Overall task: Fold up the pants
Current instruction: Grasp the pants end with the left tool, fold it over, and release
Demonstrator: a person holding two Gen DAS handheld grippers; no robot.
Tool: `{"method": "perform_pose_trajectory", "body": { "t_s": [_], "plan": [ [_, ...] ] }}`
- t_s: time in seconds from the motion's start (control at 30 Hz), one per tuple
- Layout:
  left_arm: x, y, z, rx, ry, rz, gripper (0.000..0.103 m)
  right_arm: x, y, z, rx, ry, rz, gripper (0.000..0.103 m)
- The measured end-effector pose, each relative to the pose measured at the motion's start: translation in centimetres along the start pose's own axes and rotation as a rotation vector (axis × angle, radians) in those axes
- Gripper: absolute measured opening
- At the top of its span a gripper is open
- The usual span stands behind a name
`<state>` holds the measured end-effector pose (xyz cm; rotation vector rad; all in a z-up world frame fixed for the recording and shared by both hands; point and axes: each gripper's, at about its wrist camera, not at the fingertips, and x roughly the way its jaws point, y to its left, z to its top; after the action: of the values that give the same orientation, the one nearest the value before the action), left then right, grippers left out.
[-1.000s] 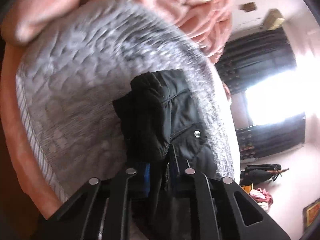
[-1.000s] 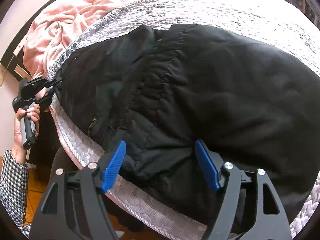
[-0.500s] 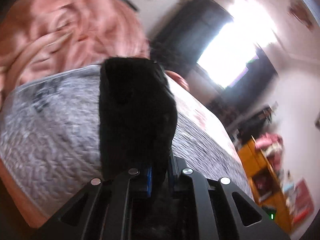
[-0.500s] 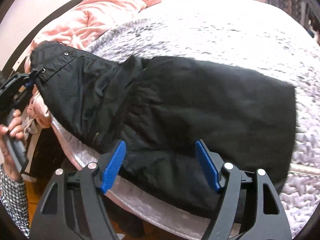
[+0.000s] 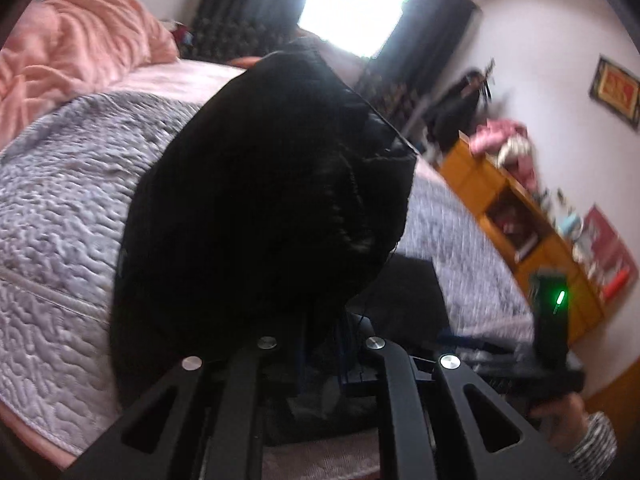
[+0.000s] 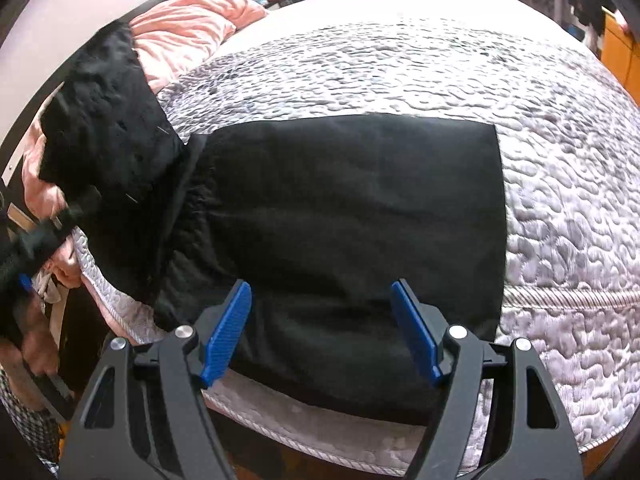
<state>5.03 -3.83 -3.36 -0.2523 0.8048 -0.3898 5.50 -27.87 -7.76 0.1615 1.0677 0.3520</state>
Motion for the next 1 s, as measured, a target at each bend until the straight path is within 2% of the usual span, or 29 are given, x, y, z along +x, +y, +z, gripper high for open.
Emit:
{"method": "perform_pose_trajectory", "body": {
  "t_s": [0.2,0.3,0.37,0.4,0.5,0.53,0.57,0.67,0.7,0.73,0.8,0.87,0.93,1.0],
  "plan": [
    [5.0,-1.6,-2.6,0.071,0.144,0.026,0.013,0.6,-1.4,-0.6,0.037,0.015,0.0,0.073],
    [6.6,-1.8,-3.7,0.059,0.209,0.005,0.028,1.3,-1.5,-0.8,0.033,0.023,-0.001,0.075],
    [6.4,-2.1,-3.9,0.043,0.241,-0.036,0.046,1.5,-1.5,-0.7,0.03,0.026,-0.001,0.076],
    [6.0,-2.3,-3.9,0.043,0.247,-0.048,0.049,1.5,-1.6,-0.7,0.032,0.027,0.002,0.076],
    [3.5,-2.8,-2.9,0.042,0.241,-0.117,0.059,1.4,-1.8,-0.7,0.041,0.028,0.017,0.077],
    [2.2,-2.5,-2.3,0.031,0.215,-0.132,0.065,1.5,-2.0,-0.5,0.046,0.028,0.023,0.078],
    [1.1,-2.0,-1.7,0.023,0.176,-0.131,0.067,1.4,-2.1,-0.4,0.049,0.028,0.032,0.078],
    [-0.7,-0.3,0.1,-0.034,0.111,-0.094,0.074,1.1,-1.8,-0.4,0.045,0.029,0.025,0.079],
    [-0.9,0.7,0.7,-0.054,0.087,-0.039,0.075,0.9,-1.8,-0.3,0.044,0.027,0.023,0.079],
    [-0.7,1.6,1.0,-0.065,0.082,0.04,0.078,0.6,-1.7,-0.2,0.046,0.021,0.03,0.079],
    [0.4,3.4,1.2,-0.086,0.082,0.145,0.078,-0.3,-1.2,0.4,0.048,-0.002,0.054,0.082],
    [2.1,5.0,0.8,-0.119,0.117,0.191,0.078,-1.0,-0.5,1.0,0.029,-0.018,0.062,0.085],
    [4.0,6.0,0.0,-0.151,0.183,0.178,0.078,-1.4,0.4,1.7,-0.007,-0.023,0.054,0.087],
    [5.6,5.3,-0.9,-0.103,0.217,0.233,0.085,-1.5,1.5,2.4,-0.041,-0.02,0.05,0.089]
  ]
}}
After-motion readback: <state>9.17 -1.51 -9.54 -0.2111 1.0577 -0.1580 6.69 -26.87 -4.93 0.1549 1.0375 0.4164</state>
